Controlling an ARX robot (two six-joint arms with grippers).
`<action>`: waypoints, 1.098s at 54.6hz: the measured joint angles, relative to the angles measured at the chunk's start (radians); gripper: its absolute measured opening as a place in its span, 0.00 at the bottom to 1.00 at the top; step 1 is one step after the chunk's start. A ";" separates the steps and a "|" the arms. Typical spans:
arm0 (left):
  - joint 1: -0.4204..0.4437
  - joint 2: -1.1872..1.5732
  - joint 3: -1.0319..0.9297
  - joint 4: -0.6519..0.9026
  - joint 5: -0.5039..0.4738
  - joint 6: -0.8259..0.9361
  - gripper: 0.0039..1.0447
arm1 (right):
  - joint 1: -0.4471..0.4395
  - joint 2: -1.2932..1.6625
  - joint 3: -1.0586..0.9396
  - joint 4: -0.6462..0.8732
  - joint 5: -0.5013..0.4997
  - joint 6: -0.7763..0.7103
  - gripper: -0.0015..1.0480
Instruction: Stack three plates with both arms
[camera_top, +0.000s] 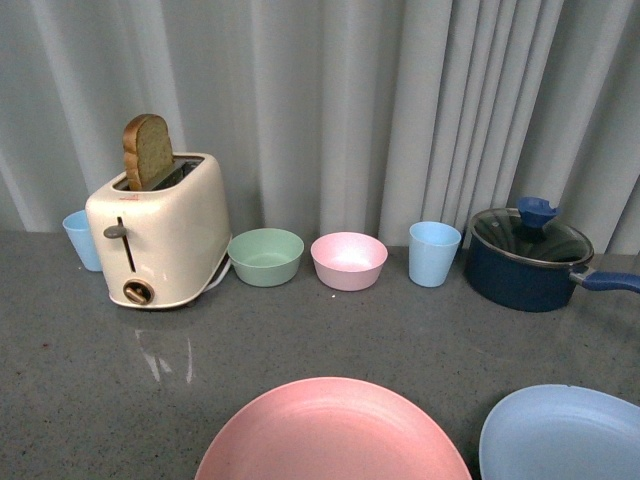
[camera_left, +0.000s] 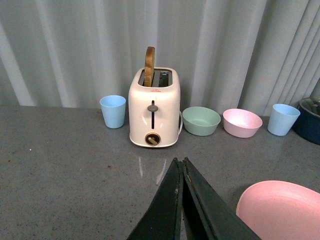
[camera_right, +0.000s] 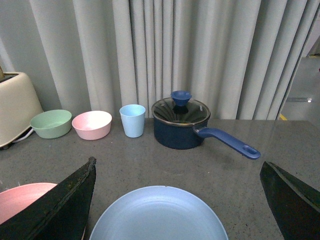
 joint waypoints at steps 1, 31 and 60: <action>0.000 0.000 0.000 0.000 0.000 0.000 0.03 | 0.000 0.000 0.000 0.000 0.000 0.000 0.93; 0.000 0.000 0.000 -0.001 0.000 0.001 0.93 | 0.000 0.000 0.000 0.000 0.000 0.000 0.93; 0.000 -0.001 0.000 -0.001 0.000 0.003 0.94 | -0.820 1.105 0.439 -0.163 -0.490 0.005 0.93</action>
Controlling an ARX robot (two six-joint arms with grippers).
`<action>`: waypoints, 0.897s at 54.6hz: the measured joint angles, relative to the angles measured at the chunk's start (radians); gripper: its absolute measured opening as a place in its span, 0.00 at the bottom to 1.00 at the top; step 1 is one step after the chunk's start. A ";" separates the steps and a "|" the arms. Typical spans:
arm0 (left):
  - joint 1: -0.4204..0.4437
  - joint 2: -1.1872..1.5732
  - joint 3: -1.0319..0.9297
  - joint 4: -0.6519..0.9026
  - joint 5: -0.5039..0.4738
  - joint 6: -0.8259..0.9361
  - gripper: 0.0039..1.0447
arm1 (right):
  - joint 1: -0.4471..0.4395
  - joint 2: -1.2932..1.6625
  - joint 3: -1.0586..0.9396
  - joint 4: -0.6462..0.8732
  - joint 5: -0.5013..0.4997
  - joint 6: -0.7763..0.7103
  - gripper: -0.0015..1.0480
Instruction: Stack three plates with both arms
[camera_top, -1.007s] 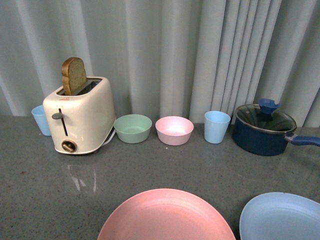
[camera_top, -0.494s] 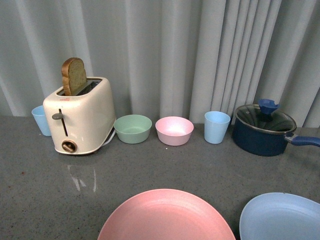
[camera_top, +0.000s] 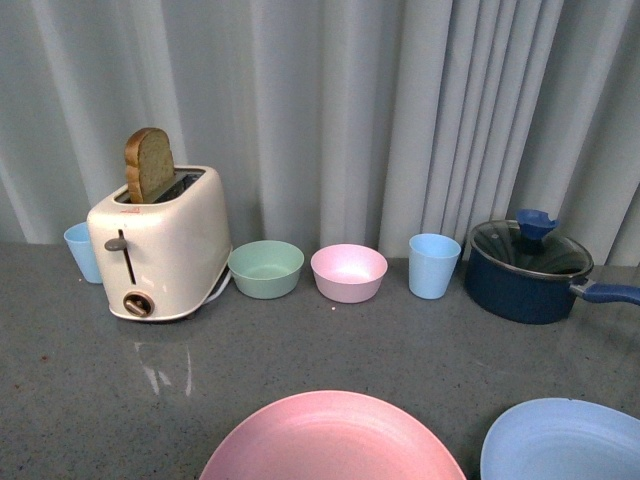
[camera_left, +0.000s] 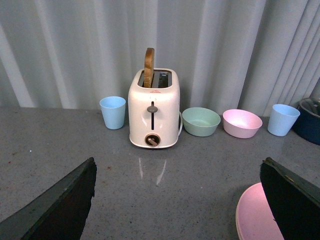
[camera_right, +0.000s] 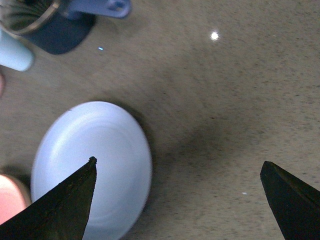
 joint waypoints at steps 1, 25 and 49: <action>0.000 0.000 0.000 0.000 0.001 0.000 0.94 | -0.001 0.018 0.004 0.006 0.005 -0.018 0.93; 0.000 -0.001 0.000 0.000 0.000 0.000 0.94 | 0.338 0.500 0.025 0.475 0.163 -0.254 0.93; 0.000 -0.001 0.000 0.000 0.000 0.000 0.94 | 0.453 0.774 0.072 0.572 0.172 -0.105 0.93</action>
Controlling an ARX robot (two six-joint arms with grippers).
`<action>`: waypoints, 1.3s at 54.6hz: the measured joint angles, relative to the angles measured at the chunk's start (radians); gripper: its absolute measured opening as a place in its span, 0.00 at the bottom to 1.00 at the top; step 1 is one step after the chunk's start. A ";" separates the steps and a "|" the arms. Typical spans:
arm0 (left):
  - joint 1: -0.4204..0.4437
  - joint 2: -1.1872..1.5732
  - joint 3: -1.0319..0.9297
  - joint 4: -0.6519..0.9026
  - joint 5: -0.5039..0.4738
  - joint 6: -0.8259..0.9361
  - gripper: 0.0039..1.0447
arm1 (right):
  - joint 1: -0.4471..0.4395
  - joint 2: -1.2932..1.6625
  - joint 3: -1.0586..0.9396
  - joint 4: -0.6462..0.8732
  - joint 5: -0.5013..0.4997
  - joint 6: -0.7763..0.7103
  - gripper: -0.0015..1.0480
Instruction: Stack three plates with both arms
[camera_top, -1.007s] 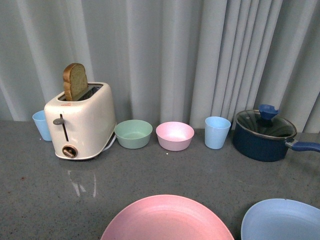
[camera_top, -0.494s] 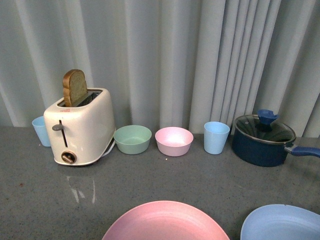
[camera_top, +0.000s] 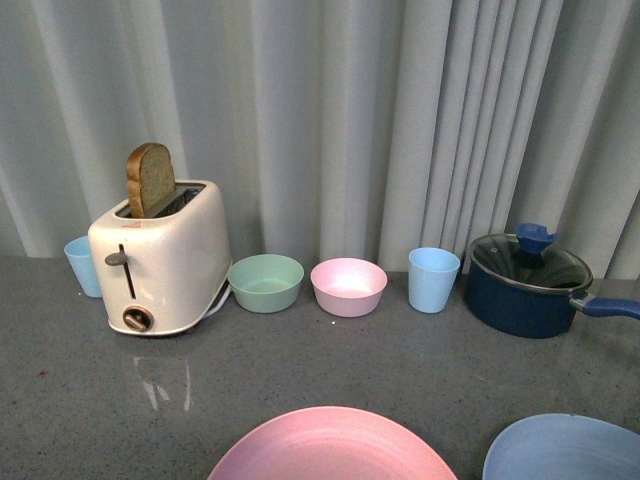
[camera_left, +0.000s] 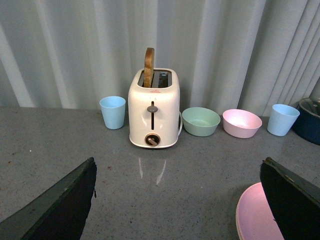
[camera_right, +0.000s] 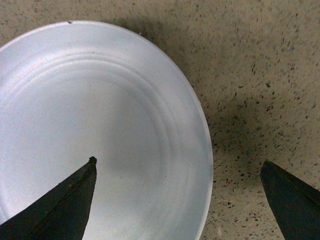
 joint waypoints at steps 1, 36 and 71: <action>0.000 0.000 0.000 0.000 0.000 0.000 0.94 | 0.002 0.005 0.001 0.001 0.000 0.000 0.93; 0.000 0.000 0.000 0.000 0.000 0.000 0.94 | 0.015 0.125 0.069 0.021 0.021 0.019 0.69; 0.000 0.000 0.000 0.000 0.000 0.000 0.94 | -0.182 -0.040 0.061 -0.173 -0.127 -0.153 0.03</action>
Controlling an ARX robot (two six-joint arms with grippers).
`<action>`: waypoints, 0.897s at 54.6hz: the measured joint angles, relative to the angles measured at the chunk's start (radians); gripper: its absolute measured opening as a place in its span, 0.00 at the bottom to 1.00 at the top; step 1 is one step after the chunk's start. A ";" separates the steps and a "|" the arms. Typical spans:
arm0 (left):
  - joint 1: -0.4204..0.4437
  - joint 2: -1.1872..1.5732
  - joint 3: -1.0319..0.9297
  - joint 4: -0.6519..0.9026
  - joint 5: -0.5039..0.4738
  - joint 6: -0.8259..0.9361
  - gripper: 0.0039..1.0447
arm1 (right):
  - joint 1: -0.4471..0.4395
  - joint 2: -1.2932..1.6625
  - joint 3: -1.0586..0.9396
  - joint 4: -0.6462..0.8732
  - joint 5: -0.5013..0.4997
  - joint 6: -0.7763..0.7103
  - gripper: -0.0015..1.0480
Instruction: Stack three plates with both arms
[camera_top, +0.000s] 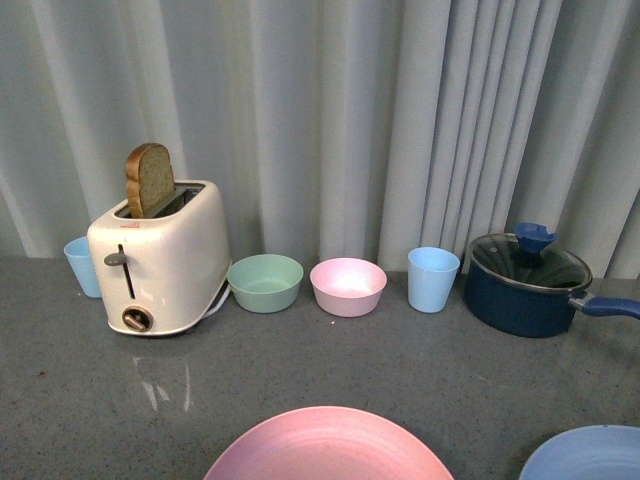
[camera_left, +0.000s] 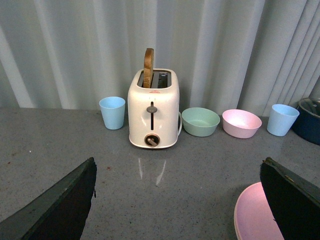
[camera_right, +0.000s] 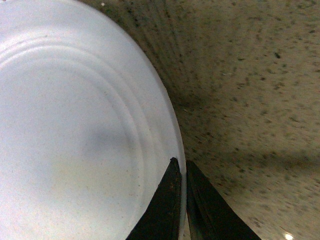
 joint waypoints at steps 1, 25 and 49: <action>0.000 0.000 0.000 0.000 0.000 0.000 0.94 | -0.019 -0.033 0.000 -0.026 -0.013 -0.012 0.03; 0.000 0.000 0.000 0.000 0.000 0.000 0.94 | 0.077 -0.402 0.004 -0.103 -0.192 0.064 0.03; 0.000 0.000 0.000 0.000 0.000 0.000 0.94 | 0.617 -0.179 -0.071 0.235 -0.065 0.395 0.03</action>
